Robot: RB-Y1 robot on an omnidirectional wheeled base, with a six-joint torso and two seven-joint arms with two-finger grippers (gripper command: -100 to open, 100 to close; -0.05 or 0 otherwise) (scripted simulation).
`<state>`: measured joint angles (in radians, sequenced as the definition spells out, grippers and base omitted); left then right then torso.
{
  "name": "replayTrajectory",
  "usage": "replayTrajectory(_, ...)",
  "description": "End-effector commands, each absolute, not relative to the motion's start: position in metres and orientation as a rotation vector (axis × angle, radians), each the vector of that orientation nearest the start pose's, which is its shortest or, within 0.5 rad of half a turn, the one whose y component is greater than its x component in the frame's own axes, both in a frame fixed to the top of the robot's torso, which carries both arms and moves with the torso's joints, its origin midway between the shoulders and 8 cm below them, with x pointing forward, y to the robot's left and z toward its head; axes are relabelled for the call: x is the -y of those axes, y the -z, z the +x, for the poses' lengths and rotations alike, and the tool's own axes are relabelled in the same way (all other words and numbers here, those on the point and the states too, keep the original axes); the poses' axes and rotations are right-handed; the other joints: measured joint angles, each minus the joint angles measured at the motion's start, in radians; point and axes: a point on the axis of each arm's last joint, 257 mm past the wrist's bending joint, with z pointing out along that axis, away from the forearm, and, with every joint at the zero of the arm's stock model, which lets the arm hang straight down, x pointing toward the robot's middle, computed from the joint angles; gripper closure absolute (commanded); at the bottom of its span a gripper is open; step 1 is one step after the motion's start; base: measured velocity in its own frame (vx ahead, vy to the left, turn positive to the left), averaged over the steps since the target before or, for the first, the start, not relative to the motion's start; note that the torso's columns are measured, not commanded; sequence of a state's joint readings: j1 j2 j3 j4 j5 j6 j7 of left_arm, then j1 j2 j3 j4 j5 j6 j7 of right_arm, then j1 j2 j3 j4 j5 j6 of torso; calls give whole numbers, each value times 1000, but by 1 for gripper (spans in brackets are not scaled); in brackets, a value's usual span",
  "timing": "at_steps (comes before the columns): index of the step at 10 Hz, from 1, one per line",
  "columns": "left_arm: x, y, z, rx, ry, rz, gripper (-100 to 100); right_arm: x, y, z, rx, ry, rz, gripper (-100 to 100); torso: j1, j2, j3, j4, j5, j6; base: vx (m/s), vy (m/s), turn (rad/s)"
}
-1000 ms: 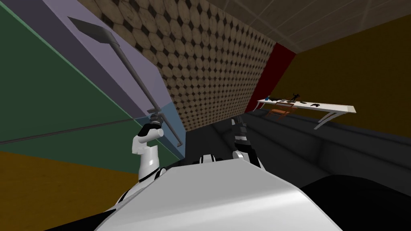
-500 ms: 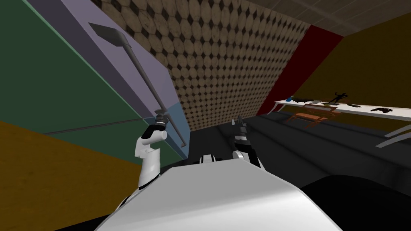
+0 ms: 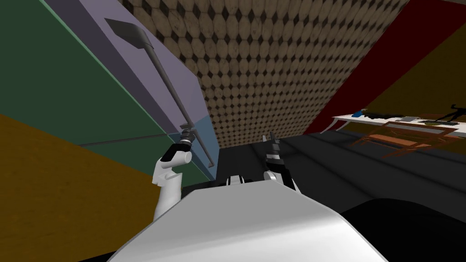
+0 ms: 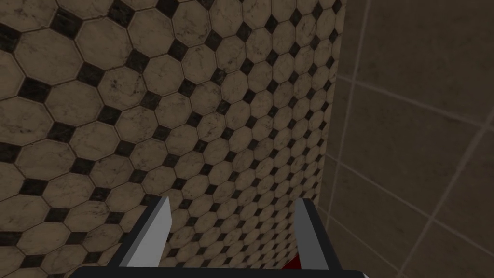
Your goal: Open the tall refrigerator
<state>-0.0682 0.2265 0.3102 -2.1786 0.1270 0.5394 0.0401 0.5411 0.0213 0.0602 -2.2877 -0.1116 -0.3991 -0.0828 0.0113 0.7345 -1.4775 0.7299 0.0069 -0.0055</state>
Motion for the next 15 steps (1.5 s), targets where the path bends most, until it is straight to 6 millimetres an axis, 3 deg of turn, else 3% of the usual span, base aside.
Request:
replayTrajectory(1,-349,1,496,-1015,1109,-1102,100,279,6,356,-586,-1463,891,0,-1,-1,0,-2,1,4,71,25,251)
replayTrajectory(3,-349,8,494,-1027,1101,-1112,100,279,6,356,-586,-1463,891,0,-2,-1,1,-3,3,0,82,-1,130)
replayTrajectory(4,-322,7,486,-1053,1150,-1096,100,279,6,356,-586,-1463,891,0,-2,-1,1,-4,3,3,84,11,242)
replayTrajectory(6,-321,9,483,-1057,1147,-1097,100,279,6,356,-586,-1463,891,0,-3,-1,1,-2,2,2,79,4,129)
replayTrajectory(7,-295,6,473,-1080,1199,-1081,100,279,6,356,-586,-1463,891,0,-3,-1,1,-2,2,4,90,-3,330)
replayTrajectory(8,-295,9,470,-1084,1196,-1084,100,279,6,356,-586,-1463,891,0,-3,-3,0,-1,1,1,104,-12,207)
replayTrajectory(9,-274,6,461,-1101,1243,-1077,100,279,6,356,-586,-1463,891,0,-3,-2,0,-1,1,3,128,4,326)
replayTrajectory(12,-246,3,442,-1126,1303,-1066,100,279,6,356,-586,-1463,891,0,-6,-4,-1,-2,0,4,121,-26,217)
replayTrajectory(13,-248,-10,443,-1096,1305,-1037,100,279,6,356,-586,-1463,891,0,-6,-3,-1,-2,-1,5,28,-14,41)
replayTrajectory(15,-261,-11,439,-1073,1267,-1059,100,279,6,356,-586,-1463,891,0,-14,-6,-4,3,-6,7,80,-219,120)
